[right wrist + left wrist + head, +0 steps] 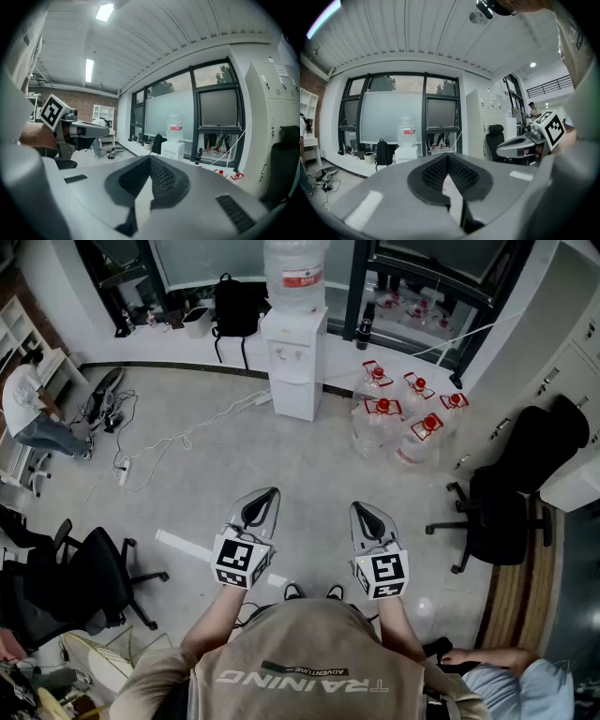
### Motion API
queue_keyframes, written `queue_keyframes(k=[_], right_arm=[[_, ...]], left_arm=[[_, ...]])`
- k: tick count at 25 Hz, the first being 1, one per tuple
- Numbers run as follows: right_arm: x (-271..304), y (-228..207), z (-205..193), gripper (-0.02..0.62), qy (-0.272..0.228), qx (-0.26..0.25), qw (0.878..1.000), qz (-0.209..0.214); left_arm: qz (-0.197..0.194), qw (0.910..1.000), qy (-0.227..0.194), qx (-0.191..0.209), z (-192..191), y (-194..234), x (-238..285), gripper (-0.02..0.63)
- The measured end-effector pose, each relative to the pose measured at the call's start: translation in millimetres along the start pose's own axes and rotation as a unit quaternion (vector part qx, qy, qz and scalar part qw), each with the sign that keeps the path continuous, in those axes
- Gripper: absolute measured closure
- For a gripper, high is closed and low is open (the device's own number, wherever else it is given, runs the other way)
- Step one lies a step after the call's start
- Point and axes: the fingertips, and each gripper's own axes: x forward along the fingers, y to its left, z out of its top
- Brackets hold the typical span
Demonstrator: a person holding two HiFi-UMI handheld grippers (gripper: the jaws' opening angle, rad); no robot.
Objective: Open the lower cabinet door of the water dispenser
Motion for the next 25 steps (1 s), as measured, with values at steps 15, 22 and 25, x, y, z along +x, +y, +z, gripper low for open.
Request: queue_keyframes(k=[15,22,25], right_arm=[[21,-2,6,0.588,-0.009,0.002,1.0,-0.004],[35,10,-4,0.587,0.012,-0.031,0.999,-0.003],[42,14,-5,0.586,0.016,-0.028,0.999,-0.002]], left_arm=[[0.005,1.0,0.001,0.003,-5,20,5,0.604],[0.005,1.0,0.003,-0.001,-18,39,-5,0.604],[0.005,1.0,0.006,-0.005,-24,49,-3,0.604]])
